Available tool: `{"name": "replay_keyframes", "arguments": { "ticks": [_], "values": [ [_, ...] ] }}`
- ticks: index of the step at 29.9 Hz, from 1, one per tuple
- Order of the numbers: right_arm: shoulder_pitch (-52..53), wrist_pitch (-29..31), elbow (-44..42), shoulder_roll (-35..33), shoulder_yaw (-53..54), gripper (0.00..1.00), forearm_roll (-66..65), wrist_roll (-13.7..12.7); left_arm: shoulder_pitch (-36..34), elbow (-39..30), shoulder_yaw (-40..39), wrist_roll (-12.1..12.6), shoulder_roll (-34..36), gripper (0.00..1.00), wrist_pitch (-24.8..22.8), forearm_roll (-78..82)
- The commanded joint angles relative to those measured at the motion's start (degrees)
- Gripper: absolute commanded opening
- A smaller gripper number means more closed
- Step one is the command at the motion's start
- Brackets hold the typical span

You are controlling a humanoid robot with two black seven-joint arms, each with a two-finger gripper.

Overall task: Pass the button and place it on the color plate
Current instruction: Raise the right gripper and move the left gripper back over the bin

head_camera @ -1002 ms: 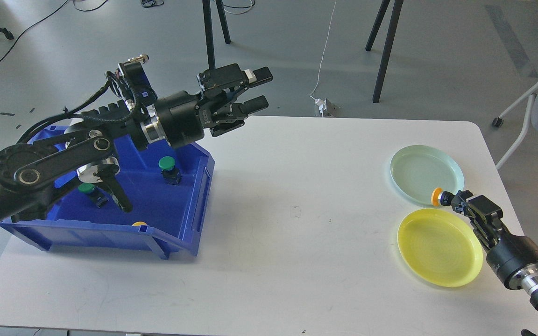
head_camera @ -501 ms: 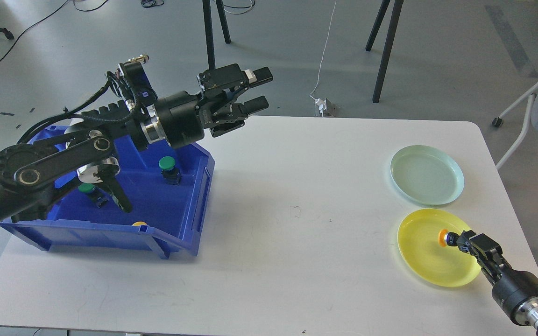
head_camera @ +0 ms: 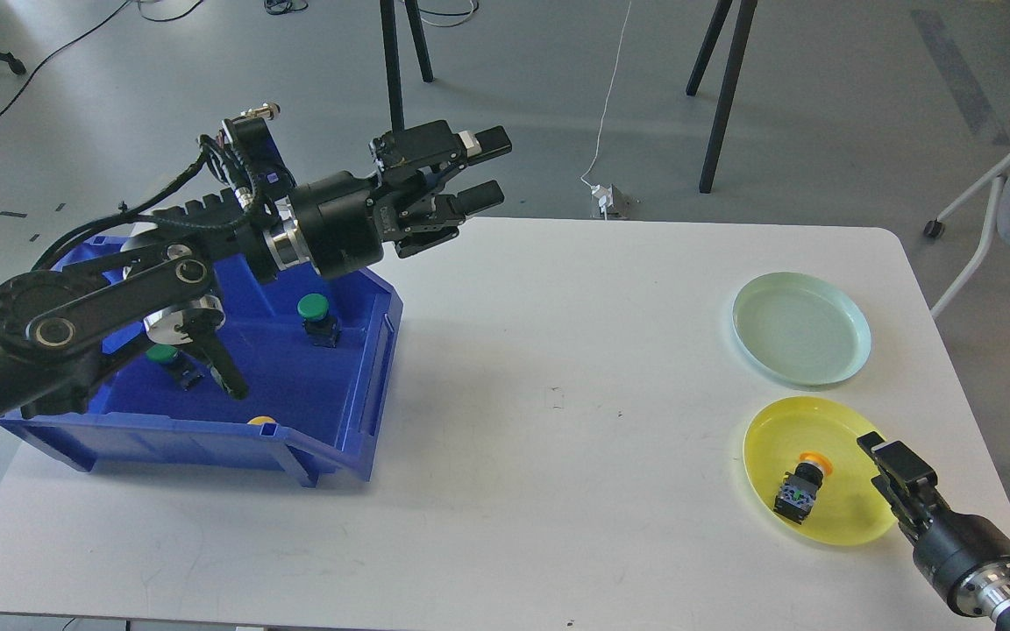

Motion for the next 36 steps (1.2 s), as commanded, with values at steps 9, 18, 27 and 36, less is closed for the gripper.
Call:
{"name": "replay_keyframes", "arguments": {
  "ticks": [9, 18, 27, 36],
  "values": [
    [1.8, 0.3, 8.7, -1.4, 13.6, 0.98, 0.4, -0.2, -0.8, -3.7, 0.3, 0.0, 10.4, 0.82, -2.6, 0.5],
    [9.7, 26.2, 8.4, 3.0, 26.4, 0.98, 25.4, -0.2, -1.8, -3.7, -0.5, 0.0, 29.9, 0.86, -5.3, 17.6],
    [9.7, 31.3, 7.8, 6.4, 29.9, 0.98, 33.8, -0.2, -1.6, -1.3, -0.1, 0.0, 32.8, 0.87, -5.3, 54.4],
    [7.6, 31.6, 7.7, 6.1, 30.3, 0.98, 33.8, -0.2, -0.2, 9.0, 1.5, 0.0, 26.7, 0.87, -5.3, 63.9]
  ]
}}
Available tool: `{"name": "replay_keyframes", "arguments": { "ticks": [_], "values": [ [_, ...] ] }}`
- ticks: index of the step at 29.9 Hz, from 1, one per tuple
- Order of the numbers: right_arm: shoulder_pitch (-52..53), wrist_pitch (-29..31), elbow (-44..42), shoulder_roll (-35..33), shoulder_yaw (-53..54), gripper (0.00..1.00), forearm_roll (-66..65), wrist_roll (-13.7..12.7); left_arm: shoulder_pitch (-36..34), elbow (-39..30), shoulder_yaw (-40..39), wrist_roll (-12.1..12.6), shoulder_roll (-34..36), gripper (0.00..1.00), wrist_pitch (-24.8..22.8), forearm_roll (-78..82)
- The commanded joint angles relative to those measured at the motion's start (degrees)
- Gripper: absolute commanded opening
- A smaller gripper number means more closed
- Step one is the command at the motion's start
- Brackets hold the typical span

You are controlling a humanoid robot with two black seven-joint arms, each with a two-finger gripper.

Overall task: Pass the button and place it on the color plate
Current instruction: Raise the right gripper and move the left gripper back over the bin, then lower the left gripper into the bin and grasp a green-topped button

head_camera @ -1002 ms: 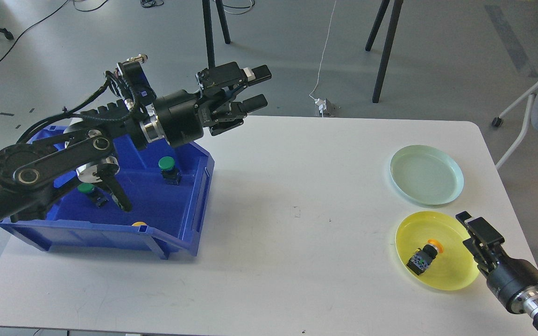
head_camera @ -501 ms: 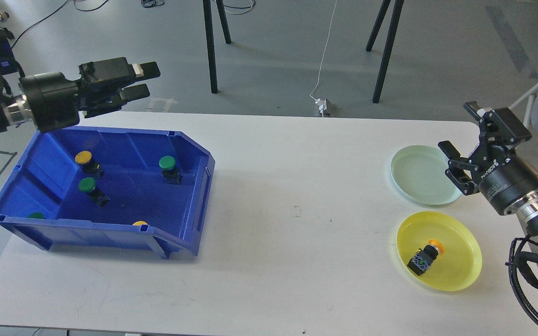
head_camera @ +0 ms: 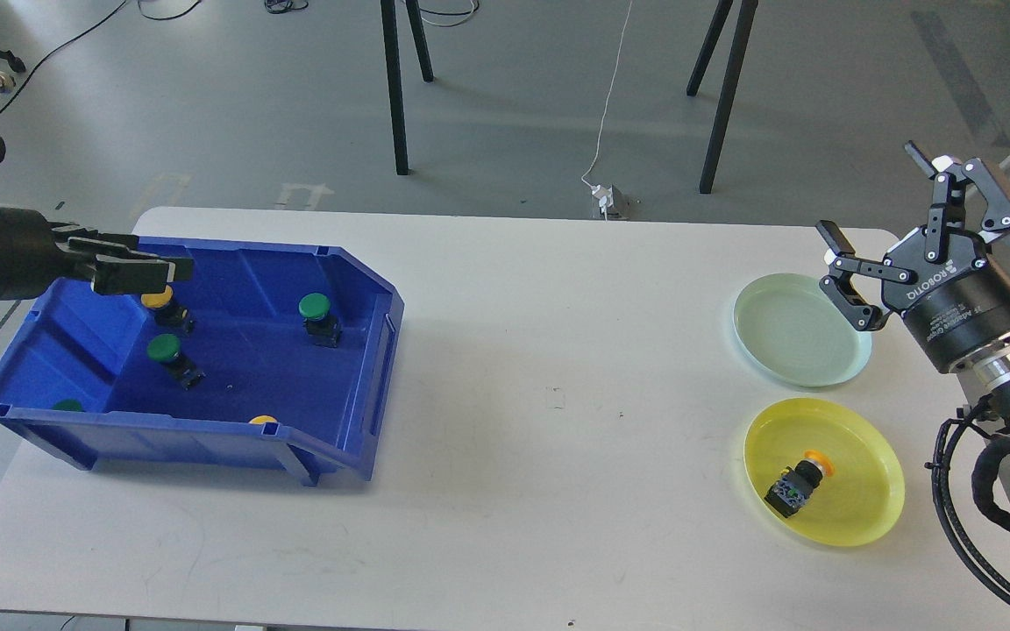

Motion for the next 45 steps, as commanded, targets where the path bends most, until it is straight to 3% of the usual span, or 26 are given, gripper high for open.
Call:
{"name": "replay_keyframes", "arguments": {
  "ticks": [1, 11, 18, 24, 45],
  "values": [
    [-0.7, 0.1, -0.1, -0.2, 0.2, 0.98, -0.1, 0.0, 0.9, 5.1, 1.7, 0.0, -3.6, 0.86, 0.0, 1.6],
    [-0.7, 0.1, -0.1, -0.2, -0.1, 0.98, 0.0, 0.0, 2.0, 18.5, 4.2, 0.0, -12.6, 0.87, 0.0, 4.9],
    [-0.8, 0.1, -0.1, 0.0, -0.1, 0.98, 0.0, 0.0, 2.0, 21.1, 9.0, 0.0, -13.6, 0.87, 0.0, 4.6],
    [-1.5, 0.1, 0.0, 0.1, -0.1, 0.98, 0.0, 0.1, 2.1, 27.3, 10.3, 0.0, -17.4, 0.86, 0.0, 4.5],
    [-2.7, 0.2, -0.1, 0.1, 0.1, 0.98, 0.0, 0.1, 2.4, 28.1, 10.3, 0.0, -19.3, 0.86, 0.0, 4.1]
  ]
}}
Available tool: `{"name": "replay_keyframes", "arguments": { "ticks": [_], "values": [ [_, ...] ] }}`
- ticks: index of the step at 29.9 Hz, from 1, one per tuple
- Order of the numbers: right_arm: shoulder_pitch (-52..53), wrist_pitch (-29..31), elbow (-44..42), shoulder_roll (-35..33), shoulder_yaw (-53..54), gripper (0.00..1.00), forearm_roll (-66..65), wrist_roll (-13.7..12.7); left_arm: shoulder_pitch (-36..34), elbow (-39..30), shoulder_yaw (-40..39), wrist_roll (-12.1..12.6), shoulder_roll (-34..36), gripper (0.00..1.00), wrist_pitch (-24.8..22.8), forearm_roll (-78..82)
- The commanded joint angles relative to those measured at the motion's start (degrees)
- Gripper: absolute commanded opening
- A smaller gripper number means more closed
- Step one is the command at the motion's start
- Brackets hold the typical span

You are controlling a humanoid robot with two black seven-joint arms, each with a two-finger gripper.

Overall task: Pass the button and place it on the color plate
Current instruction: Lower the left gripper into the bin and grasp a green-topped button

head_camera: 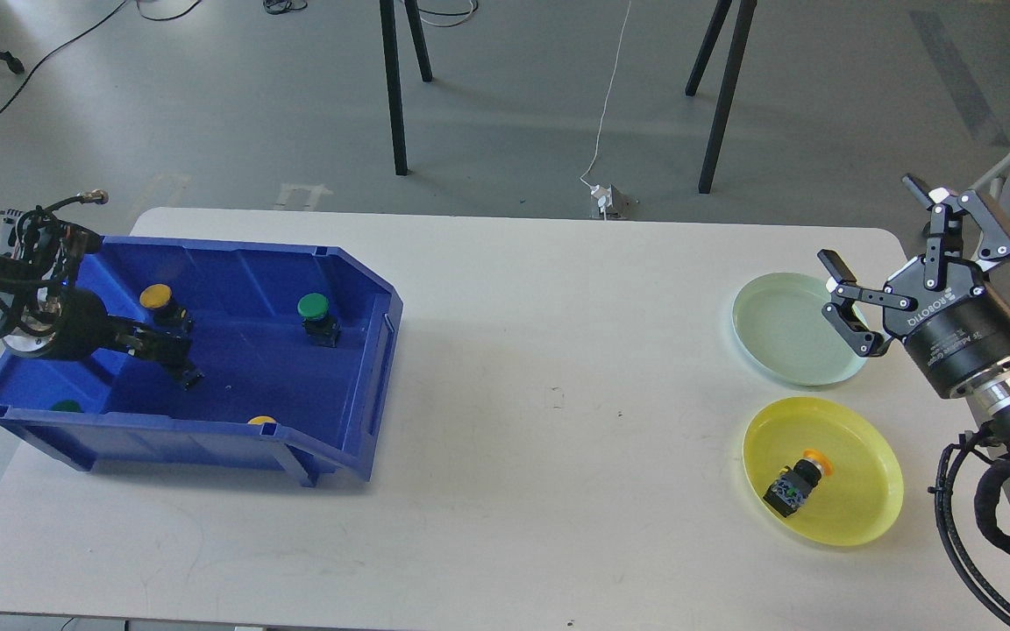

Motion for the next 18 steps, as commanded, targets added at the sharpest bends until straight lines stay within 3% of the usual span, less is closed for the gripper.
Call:
{"name": "replay_keyframes", "arguments": {
  "ticks": [1, 18],
  "values": [
    [0.0, 0.1, 0.0, 0.0, 0.0, 0.98, 0.0, 0.0, 0.6, 0.0, 0.1, 0.0, -0.3, 0.86, 0.0, 0.1],
    [-0.1, 0.2, 0.1, 0.0, -0.1, 0.98, 0.0, 0.0, 1.9, 4.2, 0.2, 0.0, -3.6, 0.86, 0.0, 0.3]
  ]
}}
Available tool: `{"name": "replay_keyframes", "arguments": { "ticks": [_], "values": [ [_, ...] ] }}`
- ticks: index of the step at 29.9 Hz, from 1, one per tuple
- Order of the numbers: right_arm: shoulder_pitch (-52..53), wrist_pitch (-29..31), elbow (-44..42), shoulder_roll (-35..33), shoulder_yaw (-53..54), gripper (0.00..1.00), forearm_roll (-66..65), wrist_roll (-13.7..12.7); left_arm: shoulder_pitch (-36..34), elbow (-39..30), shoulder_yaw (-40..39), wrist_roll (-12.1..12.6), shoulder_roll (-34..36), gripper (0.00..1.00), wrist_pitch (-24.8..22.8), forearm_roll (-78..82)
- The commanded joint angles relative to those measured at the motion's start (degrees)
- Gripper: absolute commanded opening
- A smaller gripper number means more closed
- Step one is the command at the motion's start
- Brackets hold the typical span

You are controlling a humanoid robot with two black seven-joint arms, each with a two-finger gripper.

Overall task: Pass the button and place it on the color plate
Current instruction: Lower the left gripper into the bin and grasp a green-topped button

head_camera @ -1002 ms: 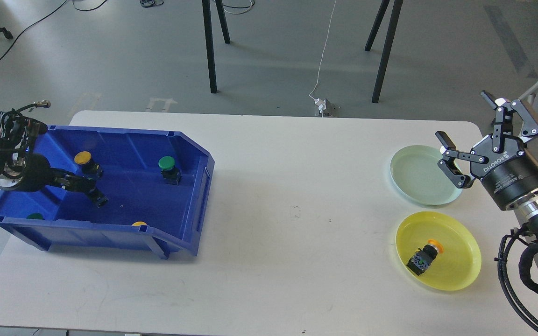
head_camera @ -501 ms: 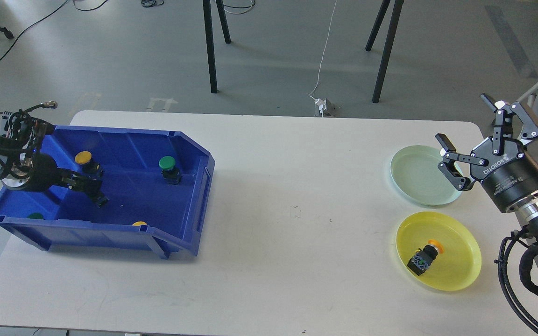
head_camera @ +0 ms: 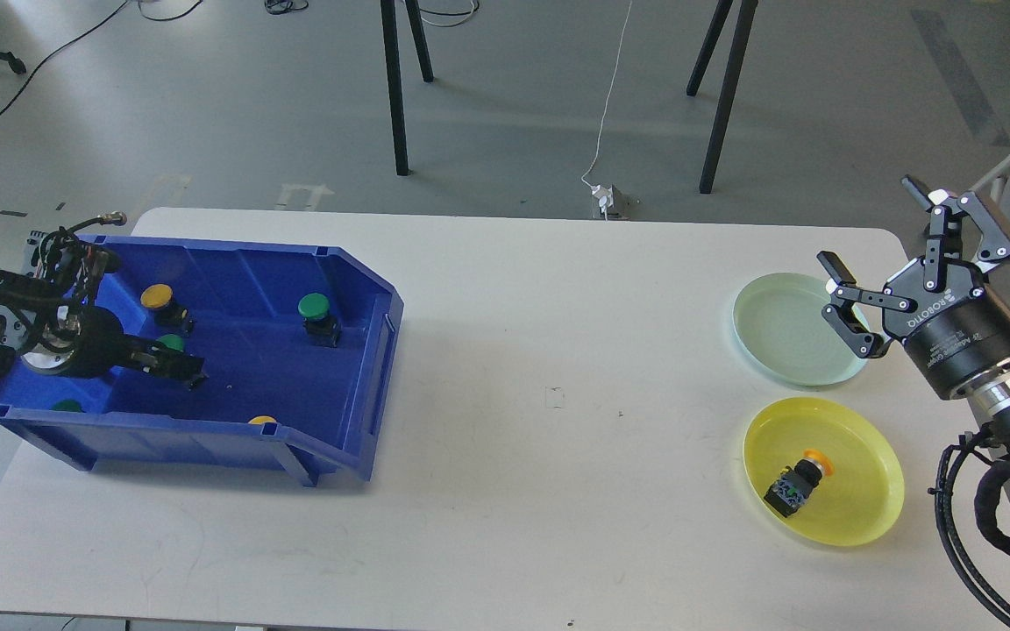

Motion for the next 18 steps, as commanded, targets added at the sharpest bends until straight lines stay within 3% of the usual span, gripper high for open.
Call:
{"name": "replay_keyframes", "arguments": {
  "ticks": [1, 18],
  "values": [
    [0.0, 0.1, 0.0, 0.1, -0.1, 0.98, 0.0, 0.0, 0.0, 0.8, 0.0, 0.0, -0.2, 0.86, 0.0, 0.1],
    [-0.8, 0.1, 0.0, 0.1, 0.0, 0.98, 0.0, 0.0, -0.1, 4.1, 0.0, 0.0, -2.9, 0.86, 0.0, -0.1]
  ]
}}
